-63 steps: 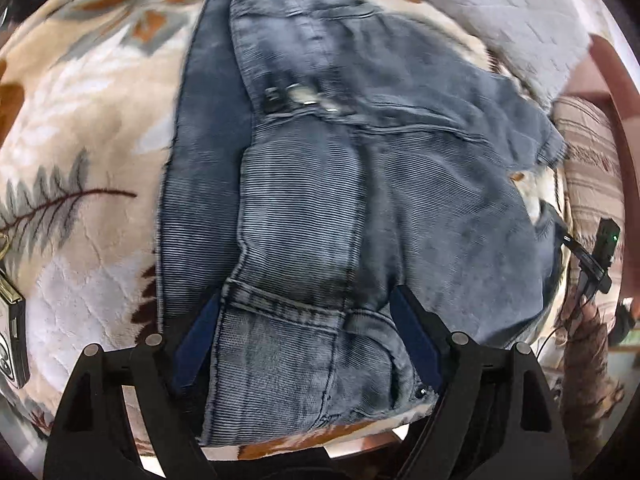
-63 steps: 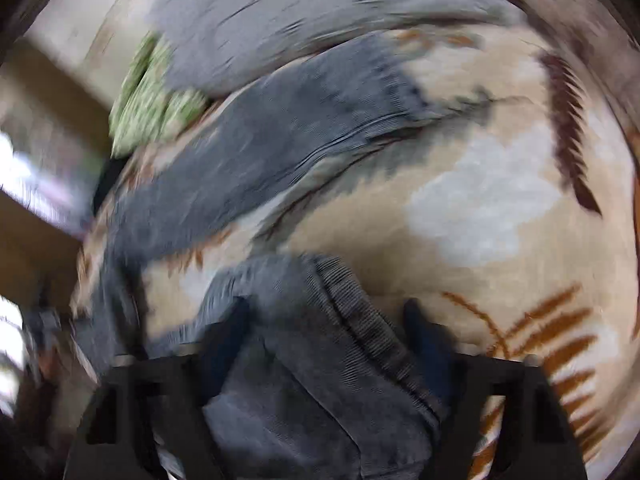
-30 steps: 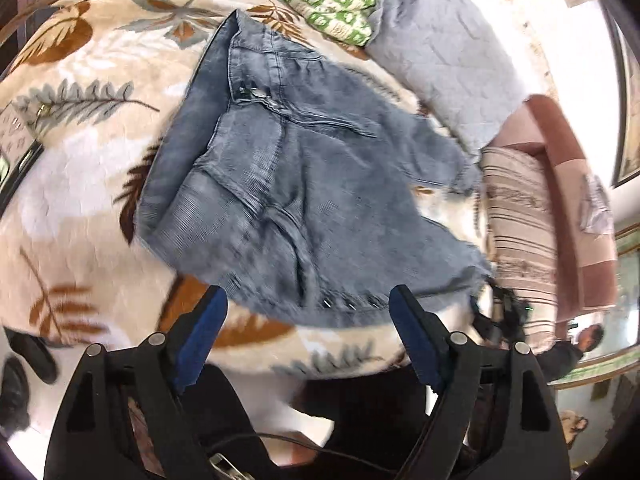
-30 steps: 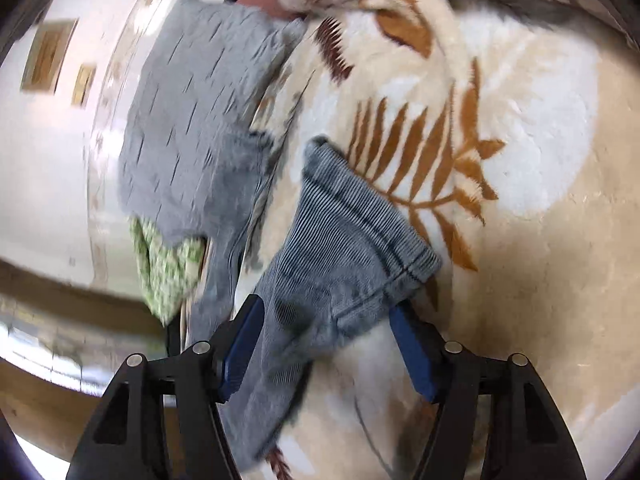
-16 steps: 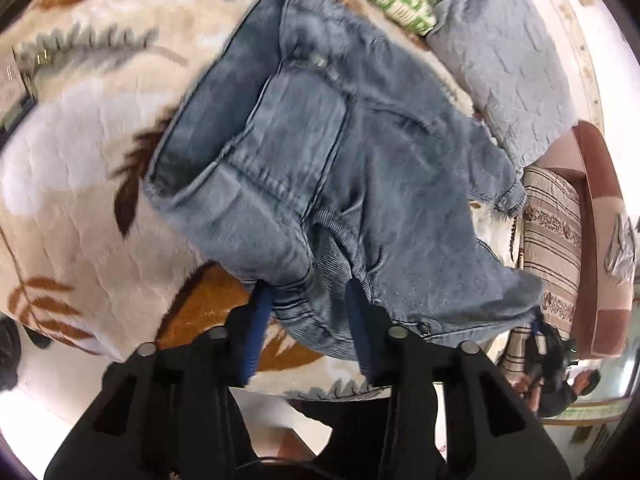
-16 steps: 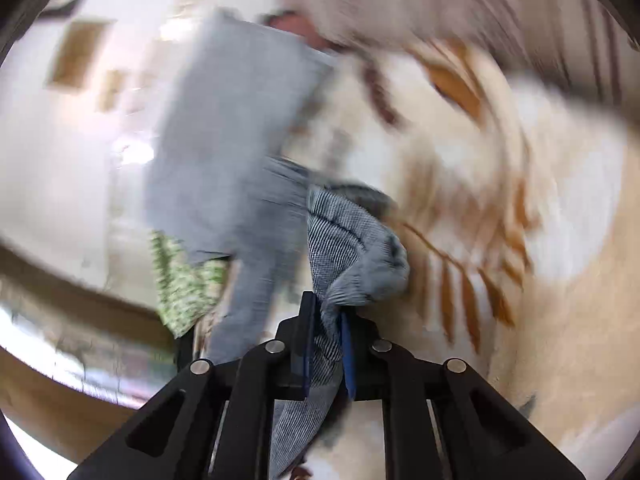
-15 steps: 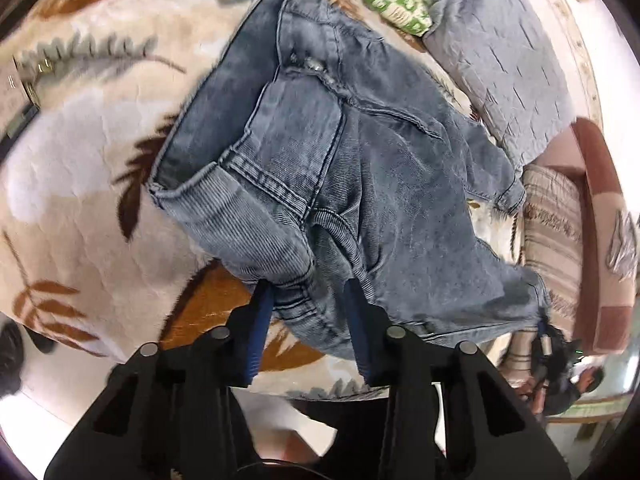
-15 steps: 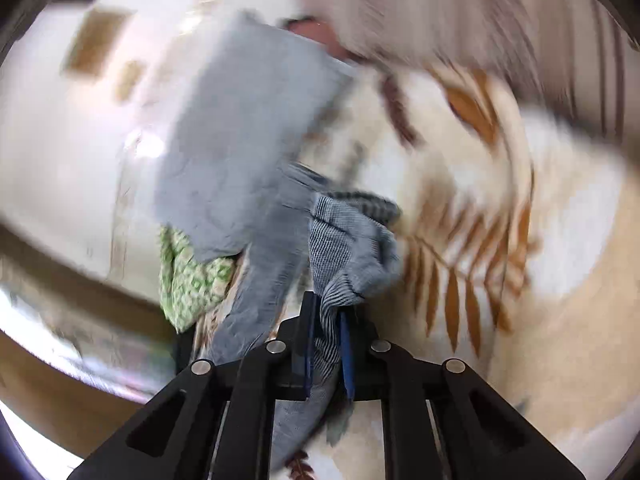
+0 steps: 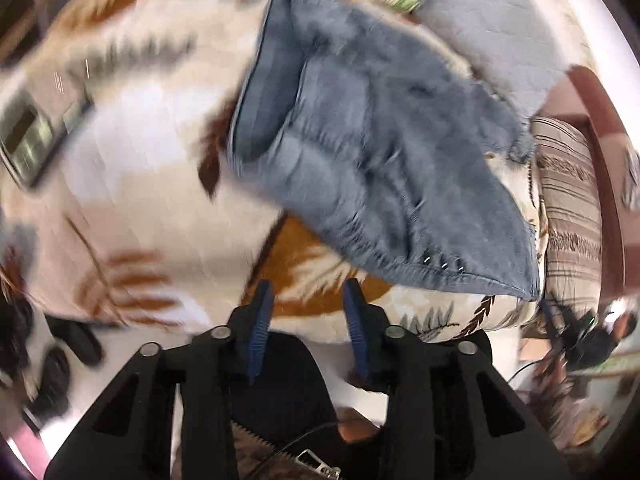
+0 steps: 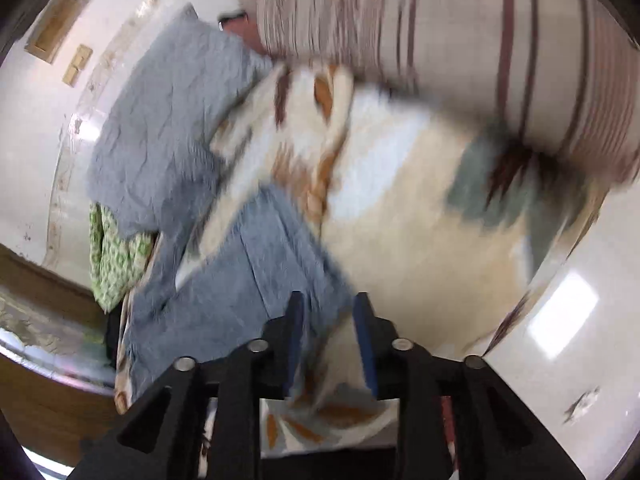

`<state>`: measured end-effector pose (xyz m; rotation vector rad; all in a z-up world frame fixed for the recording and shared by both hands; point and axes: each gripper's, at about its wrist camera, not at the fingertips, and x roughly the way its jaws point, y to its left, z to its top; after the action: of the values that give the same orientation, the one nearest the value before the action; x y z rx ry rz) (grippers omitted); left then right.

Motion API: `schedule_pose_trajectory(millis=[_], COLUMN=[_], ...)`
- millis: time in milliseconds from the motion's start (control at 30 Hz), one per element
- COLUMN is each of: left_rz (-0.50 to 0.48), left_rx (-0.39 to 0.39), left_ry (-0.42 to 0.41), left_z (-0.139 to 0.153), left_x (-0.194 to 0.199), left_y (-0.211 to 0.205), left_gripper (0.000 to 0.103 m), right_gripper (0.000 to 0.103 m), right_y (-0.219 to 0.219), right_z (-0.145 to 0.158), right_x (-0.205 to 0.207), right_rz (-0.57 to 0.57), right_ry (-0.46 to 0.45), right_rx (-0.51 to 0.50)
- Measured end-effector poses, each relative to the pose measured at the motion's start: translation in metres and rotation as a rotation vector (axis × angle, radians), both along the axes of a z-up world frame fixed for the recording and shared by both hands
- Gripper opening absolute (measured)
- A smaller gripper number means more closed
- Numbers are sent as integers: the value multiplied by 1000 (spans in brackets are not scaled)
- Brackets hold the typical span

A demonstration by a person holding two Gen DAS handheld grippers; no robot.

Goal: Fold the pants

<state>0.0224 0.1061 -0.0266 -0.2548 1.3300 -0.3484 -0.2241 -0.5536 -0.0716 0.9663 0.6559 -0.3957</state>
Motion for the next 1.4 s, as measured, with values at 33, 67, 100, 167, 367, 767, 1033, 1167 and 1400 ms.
schedule_pose_trajectory(millis=[33, 67, 100, 167, 367, 767, 1033, 1167, 1400], left_rz=[3, 12, 18, 20, 18, 100, 135, 118, 102], left_rx=[10, 32, 53, 67, 171, 179, 157, 119, 237], left_ry=[-25, -46, -65, -55, -10, 10, 105, 46, 83], left_z=[7, 11, 15, 11, -13, -5, -40, -22, -50], left_x=[5, 14, 26, 45, 83, 175, 230, 233, 240], left_y=[0, -1, -4, -11, -52, -52, -79, -90, -104], left_gripper=[60, 72, 74, 74, 74, 81, 81, 81, 81], right_gripper=[51, 55, 63, 65, 65, 78, 44, 12, 11], right_y=[-5, -9, -9, -10, -6, -13, -3, -4, -53], right_z=[7, 14, 16, 15, -10, 19, -9, 33, 3], right_x=[7, 19, 34, 67, 145, 270, 378, 373, 326], right_rz=[13, 38, 72, 145, 173, 281, 426, 491, 386], right_ry=[-15, -19, -21, -2, 167, 35, 114, -42, 54], right_rx=[-13, -25, -30, -46, -150, -179, -326, -346, -150])
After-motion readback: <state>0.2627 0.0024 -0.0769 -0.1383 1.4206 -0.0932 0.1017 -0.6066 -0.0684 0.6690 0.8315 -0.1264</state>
